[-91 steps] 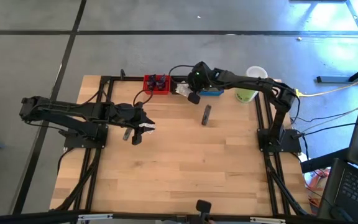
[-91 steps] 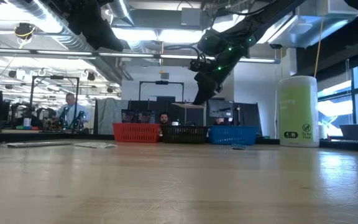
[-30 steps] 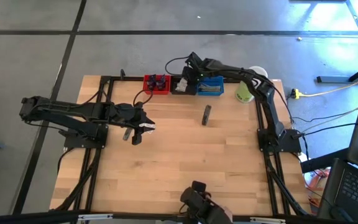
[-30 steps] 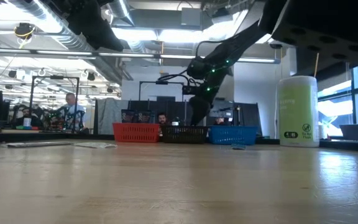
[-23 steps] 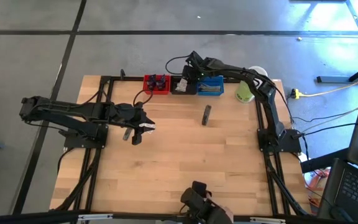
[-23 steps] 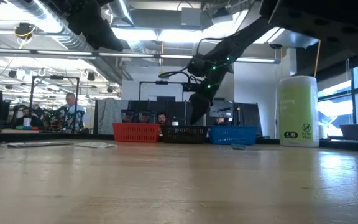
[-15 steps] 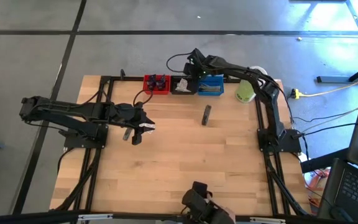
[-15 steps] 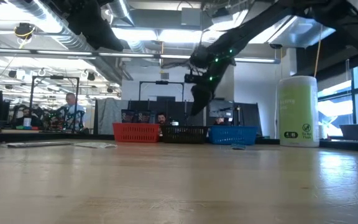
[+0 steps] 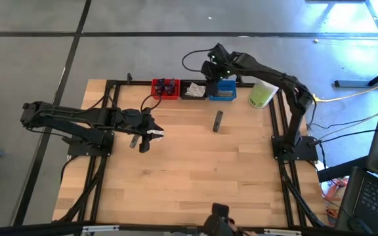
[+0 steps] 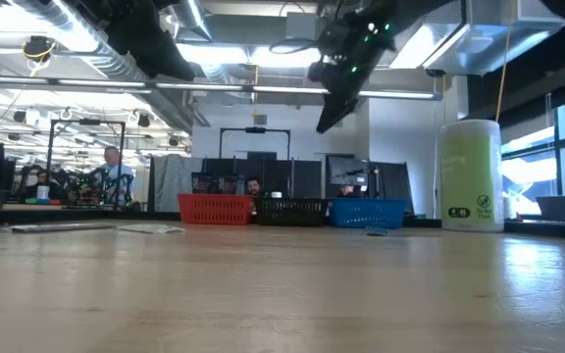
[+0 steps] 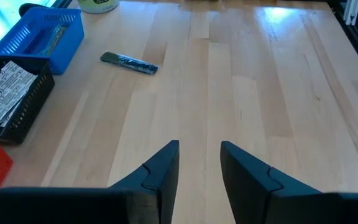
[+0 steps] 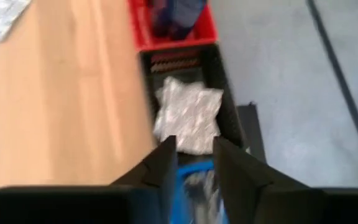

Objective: Pick & Place Travel size toiletries
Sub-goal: Put the black comb into the blue bin

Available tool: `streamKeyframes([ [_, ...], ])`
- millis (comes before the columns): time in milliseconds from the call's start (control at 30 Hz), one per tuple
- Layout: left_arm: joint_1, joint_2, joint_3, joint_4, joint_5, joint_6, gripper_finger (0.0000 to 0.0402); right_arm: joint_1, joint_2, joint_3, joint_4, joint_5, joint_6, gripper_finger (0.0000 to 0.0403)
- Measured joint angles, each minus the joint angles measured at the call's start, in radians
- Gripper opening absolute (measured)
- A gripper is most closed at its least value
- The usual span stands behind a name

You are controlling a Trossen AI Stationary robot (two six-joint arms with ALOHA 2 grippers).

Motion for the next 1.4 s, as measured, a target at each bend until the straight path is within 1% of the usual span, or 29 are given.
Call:
streamKeyframes([
  [200, 0.0, 0.0, 0.0, 0.0, 0.0, 0.0, 0.0114, 0.042, -0.073, 0.0, -0.163, -0.004, 0.031, 0.0022],
  [267, 0.0, 0.0, 0.0, 0.0, 0.0, 0.0, 0.0114, 0.057, -0.082, 0.0, -0.188, -0.004, 0.054, 0.0007],
  [400, 0.0, 0.0, 0.0, 0.0, 0.0, 0.0, 0.0114, 0.097, -0.085, 0.0, -0.207, -0.004, 0.105, 0.0016],
  [500, 0.0, 0.0, 0.0, 0.0, 0.0, 0.0, 0.0114, 0.135, -0.085, 0.0, -0.242, -0.003, 0.104, 0.0006],
  [767, 0.0, 0.0, 0.0, 0.0, 0.0, 0.0, 0.0114, 0.289, -0.085, 0.0, -0.267, -0.007, 0.138, 0.0003],
  [900, 0.0, 0.0, 0.0, 0.0, 0.0, 0.0, 0.0114, 0.363, -0.085, 0.0, -0.269, 0.03, 0.186, 0.0003],
  [1100, 0.0, 0.0, 0.0, 0.0, 0.0, 0.0, 0.0114, 0.466, -0.085, -0.007, -0.284, 0.034, 0.24, 0.0002],
  [1167, 0.0, 0.0, 0.0, 0.0, 0.0, 0.0, 0.0114, 0.495, -0.092, -0.041, -0.273, 0.034, 0.251, 0.0002],
  [1233, 0.0, 0.0, 0.0, 0.0, 0.0, 0.0, 0.0114, 0.524, -0.121, -0.119, -0.233, 0.035, 0.267, 0.0001],
  [1400, 0.0, 0.0, 0.0, 0.0, 0.0, 0.0, 0.0114, 0.566, -0.283, -0.436, -0.003, 0.034, 0.334, 0.0001],
])
